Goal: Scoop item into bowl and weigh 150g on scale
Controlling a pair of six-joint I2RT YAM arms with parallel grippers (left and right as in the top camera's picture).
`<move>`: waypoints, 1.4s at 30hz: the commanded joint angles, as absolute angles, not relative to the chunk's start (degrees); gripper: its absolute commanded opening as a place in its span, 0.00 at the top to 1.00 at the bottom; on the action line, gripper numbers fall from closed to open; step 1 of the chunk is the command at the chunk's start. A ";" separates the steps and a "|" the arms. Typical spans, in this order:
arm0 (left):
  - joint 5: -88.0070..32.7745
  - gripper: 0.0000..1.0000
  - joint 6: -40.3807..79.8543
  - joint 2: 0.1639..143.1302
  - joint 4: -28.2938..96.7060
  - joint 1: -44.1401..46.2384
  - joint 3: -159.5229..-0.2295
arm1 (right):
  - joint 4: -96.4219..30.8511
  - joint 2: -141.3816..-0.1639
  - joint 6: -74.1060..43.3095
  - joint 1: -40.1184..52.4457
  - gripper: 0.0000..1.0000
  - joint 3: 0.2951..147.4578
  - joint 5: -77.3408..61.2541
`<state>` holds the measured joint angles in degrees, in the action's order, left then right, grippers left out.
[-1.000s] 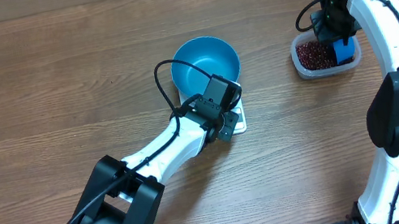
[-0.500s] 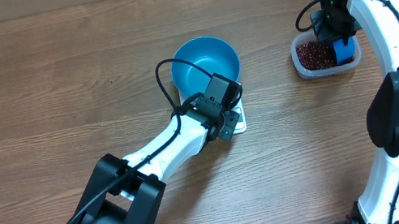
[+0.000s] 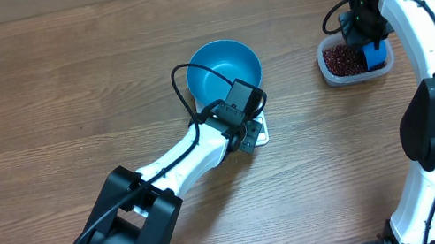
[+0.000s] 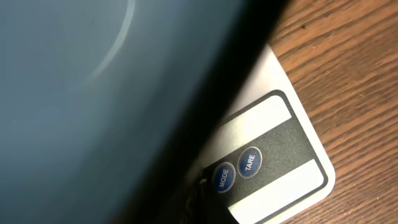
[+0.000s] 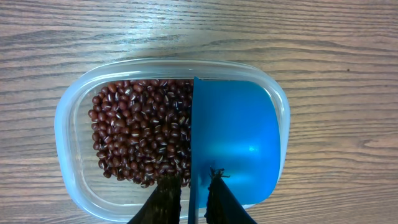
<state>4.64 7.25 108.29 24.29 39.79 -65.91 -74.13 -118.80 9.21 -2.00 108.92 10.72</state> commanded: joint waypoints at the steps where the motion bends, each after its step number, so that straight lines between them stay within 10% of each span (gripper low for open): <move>1: 6.37 0.96 7.66 111.37 23.83 39.79 -65.28 | -73.76 -119.31 9.06 -2.44 0.84 108.31 10.41; 20: 3.53 0.96 10.31 92.20 35.86 39.77 -72.90 | -73.76 -119.31 9.04 -2.44 0.84 108.31 10.39; 42: 3.55 0.96 22.33 103.57 46.63 39.64 -72.84 | -73.76 -119.31 9.04 -2.44 0.84 108.31 10.41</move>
<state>4.29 21.10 101.69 46.19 39.77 -72.73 -74.17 -118.80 9.21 -2.00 108.92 10.70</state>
